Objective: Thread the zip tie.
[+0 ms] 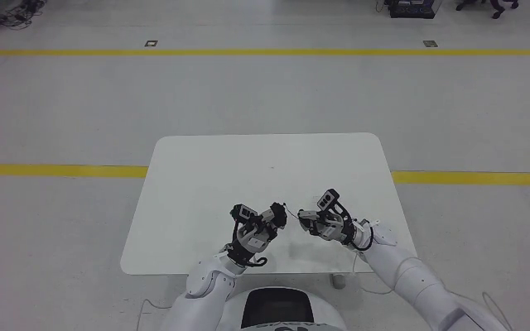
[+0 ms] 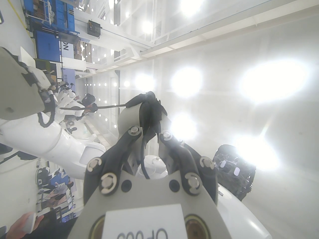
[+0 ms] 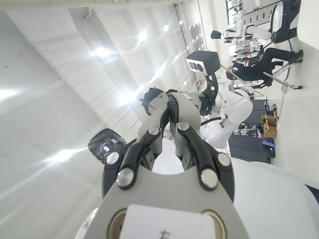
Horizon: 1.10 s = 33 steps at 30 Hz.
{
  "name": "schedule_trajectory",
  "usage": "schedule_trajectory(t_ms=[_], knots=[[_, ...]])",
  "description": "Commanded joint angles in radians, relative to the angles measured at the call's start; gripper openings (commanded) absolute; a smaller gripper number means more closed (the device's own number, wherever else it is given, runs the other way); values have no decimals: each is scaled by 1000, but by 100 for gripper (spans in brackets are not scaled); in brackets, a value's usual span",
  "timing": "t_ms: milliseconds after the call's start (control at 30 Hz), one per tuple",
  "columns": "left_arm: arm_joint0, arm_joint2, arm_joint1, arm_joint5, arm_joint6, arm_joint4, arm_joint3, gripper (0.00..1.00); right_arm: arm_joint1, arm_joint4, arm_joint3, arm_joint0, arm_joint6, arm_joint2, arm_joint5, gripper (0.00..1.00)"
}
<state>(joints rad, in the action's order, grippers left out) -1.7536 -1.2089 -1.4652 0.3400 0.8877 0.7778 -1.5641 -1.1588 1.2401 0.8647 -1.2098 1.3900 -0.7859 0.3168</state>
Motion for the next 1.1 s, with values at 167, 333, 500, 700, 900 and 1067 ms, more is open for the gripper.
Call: schedule_trajectory(t_ms=[167,333,500,700,900,1067], knots=[[0,0,0,0,0,0,0,0,19,10,3,-6,0,-76,23,46],[0,0,0,0,0,0,0,0,21,8,7,-7,0,-81,23,100],[0,0,0,0,0,0,0,0,21,8,7,-7,0,-81,23,100],[4,18,2,-15,-18,11,-27,0,31,-37,78,-37,-65,-145,23,100],[-12,26,12,-12,-3,43,-85,0,46,-84,167,-101,-100,-260,23,100],[-33,29,22,-15,12,56,-135,0,47,-126,243,-148,-122,-323,23,100]])
